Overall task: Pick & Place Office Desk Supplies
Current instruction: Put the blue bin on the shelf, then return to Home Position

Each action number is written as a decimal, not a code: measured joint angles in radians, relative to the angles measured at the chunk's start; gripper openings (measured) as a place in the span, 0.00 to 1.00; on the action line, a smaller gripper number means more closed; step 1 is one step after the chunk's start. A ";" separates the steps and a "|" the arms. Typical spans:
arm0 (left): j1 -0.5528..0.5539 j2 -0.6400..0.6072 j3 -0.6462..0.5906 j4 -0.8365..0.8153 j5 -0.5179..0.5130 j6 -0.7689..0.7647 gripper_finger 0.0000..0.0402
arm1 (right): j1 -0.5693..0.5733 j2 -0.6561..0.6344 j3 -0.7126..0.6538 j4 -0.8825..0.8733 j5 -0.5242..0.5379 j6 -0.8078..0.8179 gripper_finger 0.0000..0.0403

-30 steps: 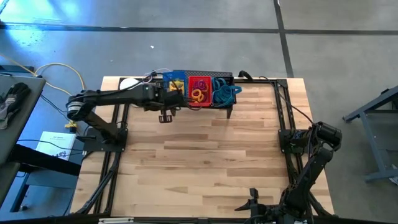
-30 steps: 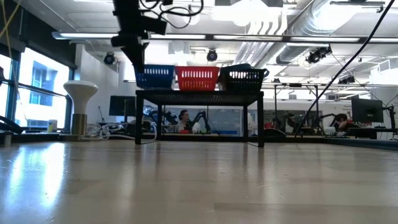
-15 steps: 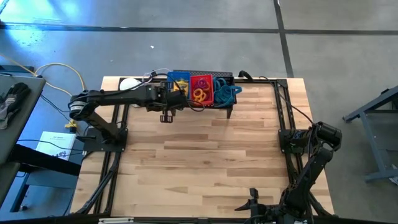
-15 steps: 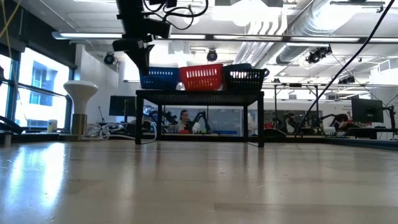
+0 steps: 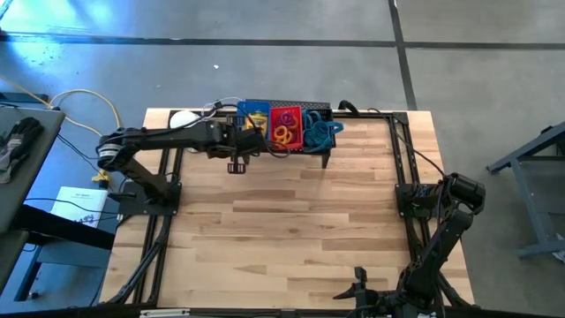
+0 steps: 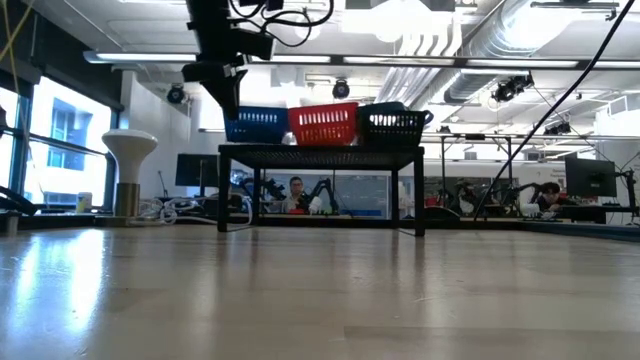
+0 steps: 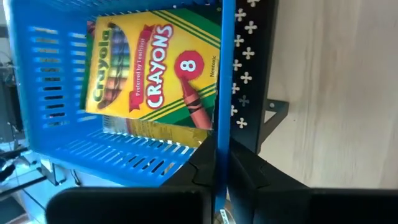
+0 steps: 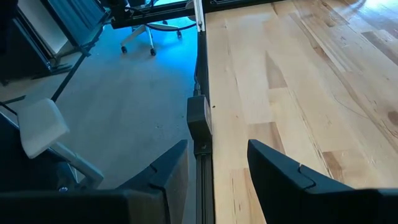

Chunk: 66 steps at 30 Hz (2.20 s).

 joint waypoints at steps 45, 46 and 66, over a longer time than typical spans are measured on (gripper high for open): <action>-0.508 -0.235 0.001 -0.203 -0.137 -0.564 0.16 | -0.092 -0.286 0.000 -0.344 0.098 -0.326 0.38; -0.514 -0.242 0.001 -0.204 -0.105 -0.575 0.16 | -0.095 -0.319 0.000 -0.393 0.131 -0.334 0.38; -0.519 -0.704 -0.316 -0.004 -0.180 -0.615 0.08 | -0.257 -0.993 -0.208 -1.030 0.147 -0.077 0.02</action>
